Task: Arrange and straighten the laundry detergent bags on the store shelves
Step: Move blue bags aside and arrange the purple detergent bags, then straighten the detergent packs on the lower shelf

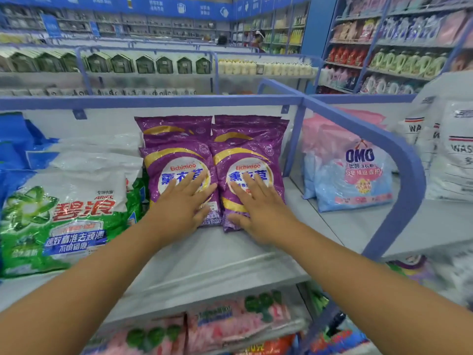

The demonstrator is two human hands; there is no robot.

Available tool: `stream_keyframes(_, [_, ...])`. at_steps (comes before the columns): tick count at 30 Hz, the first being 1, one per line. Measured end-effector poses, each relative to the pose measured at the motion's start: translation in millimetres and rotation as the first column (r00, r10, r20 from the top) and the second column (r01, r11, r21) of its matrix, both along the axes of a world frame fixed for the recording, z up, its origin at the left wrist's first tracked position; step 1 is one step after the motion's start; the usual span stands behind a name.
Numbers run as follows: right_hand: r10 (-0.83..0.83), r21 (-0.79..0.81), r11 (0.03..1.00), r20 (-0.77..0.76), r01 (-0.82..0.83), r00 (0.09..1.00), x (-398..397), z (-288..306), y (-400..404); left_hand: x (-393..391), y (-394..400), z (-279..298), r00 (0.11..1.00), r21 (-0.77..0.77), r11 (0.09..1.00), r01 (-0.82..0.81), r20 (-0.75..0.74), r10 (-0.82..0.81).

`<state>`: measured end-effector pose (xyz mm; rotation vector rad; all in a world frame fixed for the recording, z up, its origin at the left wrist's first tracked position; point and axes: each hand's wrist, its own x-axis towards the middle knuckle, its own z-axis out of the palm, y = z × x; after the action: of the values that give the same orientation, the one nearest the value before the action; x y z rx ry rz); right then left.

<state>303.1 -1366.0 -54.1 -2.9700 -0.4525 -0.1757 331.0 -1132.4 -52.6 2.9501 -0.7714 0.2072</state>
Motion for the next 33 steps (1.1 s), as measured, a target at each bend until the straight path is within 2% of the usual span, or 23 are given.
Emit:
stream_keyframes(3, [-0.02,0.06,0.998,-0.024,0.021,1.0,-38,0,-9,-35,-34,11,0.985,0.015,0.987,-0.157,-0.064,0.158])
stream_keyframes(6, [-0.017,0.061,0.998,-0.04,0.02,0.999,-75,-5,-34,-83,-71,13,0.963,-0.013,0.971,-0.24,-0.128,0.236])
stream_keyframes(10, [0.039,0.094,0.995,-0.108,-0.029,0.993,-125,-15,-75,-143,-122,5,0.955,-0.05,0.958,-0.284,-0.103,0.277])
stream_keyframes(14, [0.073,0.177,0.983,-0.092,-0.056,0.993,-174,-29,-125,-195,-182,-8,0.951,0.004,0.952,-0.307,-0.026,0.307])
stream_keyframes(19, [0.073,0.197,0.98,-0.154,-0.042,0.985,-212,-43,-171,-236,-223,-36,0.943,-0.03,0.944,-0.33,-0.068,0.327])
stream_keyframes(24, [-0.114,0.264,0.95,-0.202,0.166,0.973,-249,-74,-208,-264,-246,-69,0.945,-0.036,0.955,-0.295,-0.162,0.285])
stream_keyframes(29, [-0.317,0.139,0.919,-0.296,0.369,0.901,-276,-91,-260,-278,-271,-94,0.945,-0.121,0.965,-0.233,-0.265,0.195])
stream_keyframes(33, [-0.393,0.149,0.878,-0.319,0.455,0.862,-282,-104,-297,-292,-310,-106,0.932,-0.192,0.959,-0.207,-0.337,0.134])
